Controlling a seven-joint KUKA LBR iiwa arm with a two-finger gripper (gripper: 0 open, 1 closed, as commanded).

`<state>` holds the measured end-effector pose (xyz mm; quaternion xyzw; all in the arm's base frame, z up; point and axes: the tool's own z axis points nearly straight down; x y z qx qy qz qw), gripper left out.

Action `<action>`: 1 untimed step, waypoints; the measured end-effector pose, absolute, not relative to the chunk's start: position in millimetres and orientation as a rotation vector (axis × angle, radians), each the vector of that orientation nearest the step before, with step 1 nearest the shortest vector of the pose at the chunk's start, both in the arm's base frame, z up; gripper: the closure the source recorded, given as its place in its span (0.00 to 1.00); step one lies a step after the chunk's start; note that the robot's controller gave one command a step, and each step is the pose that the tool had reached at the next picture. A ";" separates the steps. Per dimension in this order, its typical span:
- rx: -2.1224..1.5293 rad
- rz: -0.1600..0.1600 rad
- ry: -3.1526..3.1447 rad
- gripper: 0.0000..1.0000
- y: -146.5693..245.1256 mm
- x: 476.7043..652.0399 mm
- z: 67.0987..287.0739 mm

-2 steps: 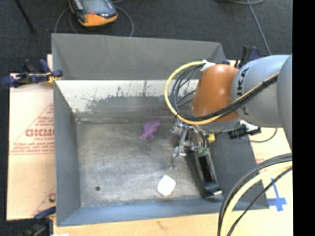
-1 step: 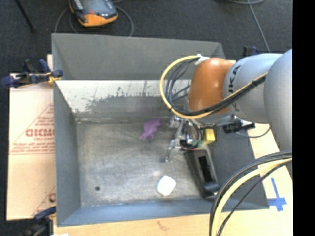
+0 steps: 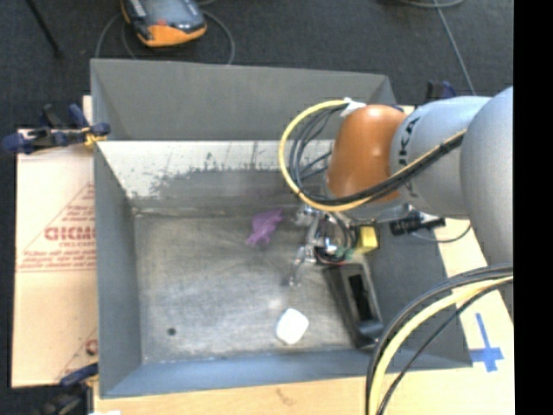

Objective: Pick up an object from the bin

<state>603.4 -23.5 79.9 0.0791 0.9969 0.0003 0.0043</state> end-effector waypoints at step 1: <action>0.546 -0.001 3.094 0.00 -13.2 612.5 95.5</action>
Offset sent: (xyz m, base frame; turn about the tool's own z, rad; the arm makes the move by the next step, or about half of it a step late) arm -0.0291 -0.0522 0.0087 0.2685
